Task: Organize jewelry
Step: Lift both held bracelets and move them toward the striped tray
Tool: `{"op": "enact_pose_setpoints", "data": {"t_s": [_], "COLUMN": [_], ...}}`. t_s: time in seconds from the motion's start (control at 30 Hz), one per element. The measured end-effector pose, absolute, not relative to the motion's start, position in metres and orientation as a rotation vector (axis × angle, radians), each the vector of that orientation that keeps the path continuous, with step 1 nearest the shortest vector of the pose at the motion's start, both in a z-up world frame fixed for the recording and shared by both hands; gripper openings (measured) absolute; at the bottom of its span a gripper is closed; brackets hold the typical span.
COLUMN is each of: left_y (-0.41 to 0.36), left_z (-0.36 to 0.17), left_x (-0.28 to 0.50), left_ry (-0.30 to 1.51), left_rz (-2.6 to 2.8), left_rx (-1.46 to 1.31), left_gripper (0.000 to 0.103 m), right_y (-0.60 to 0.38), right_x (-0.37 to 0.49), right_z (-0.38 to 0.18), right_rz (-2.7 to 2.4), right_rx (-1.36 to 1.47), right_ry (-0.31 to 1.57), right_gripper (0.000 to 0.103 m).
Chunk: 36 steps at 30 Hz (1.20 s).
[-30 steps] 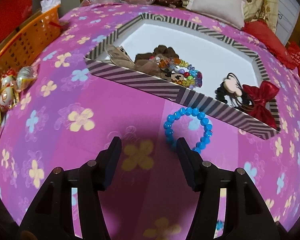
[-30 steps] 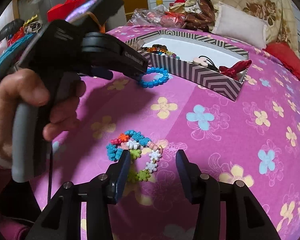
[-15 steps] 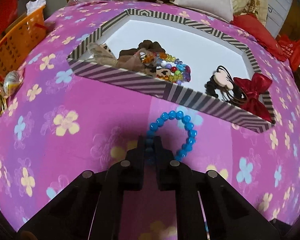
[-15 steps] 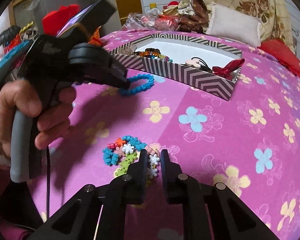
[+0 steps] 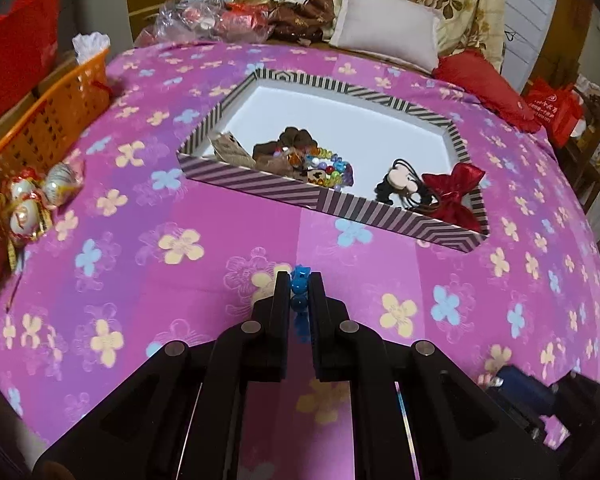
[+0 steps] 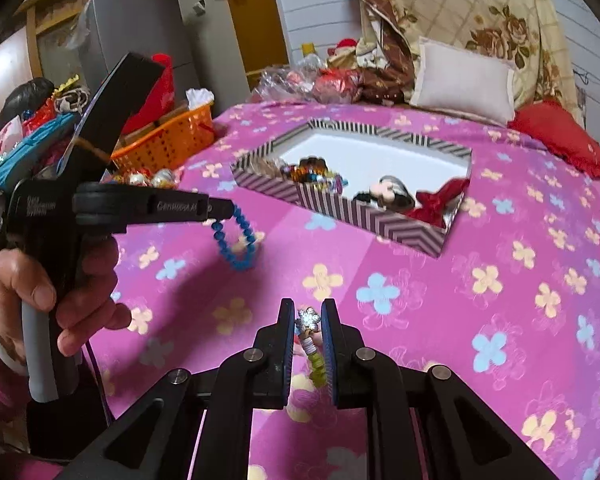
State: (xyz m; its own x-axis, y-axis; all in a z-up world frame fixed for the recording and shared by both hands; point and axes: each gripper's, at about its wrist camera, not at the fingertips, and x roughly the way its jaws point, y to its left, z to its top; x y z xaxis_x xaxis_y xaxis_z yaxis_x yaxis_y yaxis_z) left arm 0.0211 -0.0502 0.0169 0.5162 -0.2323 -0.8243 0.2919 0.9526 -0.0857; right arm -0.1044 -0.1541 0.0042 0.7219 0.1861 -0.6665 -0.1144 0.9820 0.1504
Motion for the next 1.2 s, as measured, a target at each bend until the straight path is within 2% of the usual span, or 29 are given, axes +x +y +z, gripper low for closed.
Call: {"op": "enact_pose_setpoints", "data": {"t_s": [0.63,1.2], "left_y": [-0.043,-0.047], "left_z": [0.066,0.073], "left_x": [-0.004,0.002], "left_ry": [0.879,0.866], "left_rz": [-0.289,-0.285], "left_rx": [0.124,0.134], "left_gripper": [0.007,0.007], "right_y": [-0.158,-0.169], "right_x": [-0.102,-0.077], "right_z": [0.058,0.076], "right_rz": [0.14,0.133], "right_rx": [0.04,0.031], "right_ry": [0.673,0.666], "right_gripper": [0.013,0.013]}}
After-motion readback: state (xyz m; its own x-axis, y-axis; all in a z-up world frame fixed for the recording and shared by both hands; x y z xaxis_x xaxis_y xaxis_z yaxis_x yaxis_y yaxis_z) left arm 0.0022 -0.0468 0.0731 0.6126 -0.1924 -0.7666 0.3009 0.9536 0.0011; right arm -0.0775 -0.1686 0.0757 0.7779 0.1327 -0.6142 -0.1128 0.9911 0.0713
